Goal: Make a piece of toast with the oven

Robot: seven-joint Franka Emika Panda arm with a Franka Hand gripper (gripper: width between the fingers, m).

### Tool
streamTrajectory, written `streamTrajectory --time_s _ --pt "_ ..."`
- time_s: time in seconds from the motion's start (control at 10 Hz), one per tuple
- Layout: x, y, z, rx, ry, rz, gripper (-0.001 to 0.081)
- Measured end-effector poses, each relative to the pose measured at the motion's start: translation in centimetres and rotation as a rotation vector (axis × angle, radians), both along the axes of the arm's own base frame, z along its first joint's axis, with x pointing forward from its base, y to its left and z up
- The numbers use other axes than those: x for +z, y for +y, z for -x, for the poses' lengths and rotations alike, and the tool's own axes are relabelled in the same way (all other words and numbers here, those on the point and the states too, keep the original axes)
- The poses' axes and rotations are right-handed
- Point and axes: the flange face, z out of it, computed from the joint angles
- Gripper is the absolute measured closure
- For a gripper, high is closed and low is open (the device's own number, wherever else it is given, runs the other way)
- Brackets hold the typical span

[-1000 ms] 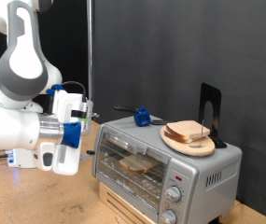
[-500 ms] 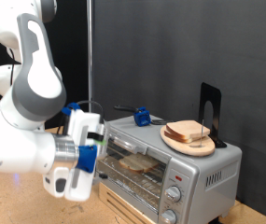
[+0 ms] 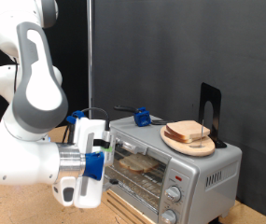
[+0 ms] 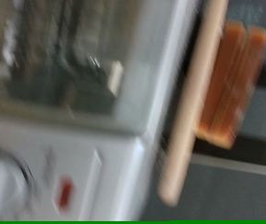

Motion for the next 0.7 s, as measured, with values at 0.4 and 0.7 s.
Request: streamTrajectory --time_s 0.4,0.7 --pt "-3.5 0.5 -4.7 -0.118 -0.040 0.004 -0.0002" --pt "-7.3 0.0 -7.4 -0.104 0.026 0.002 -0.0002"
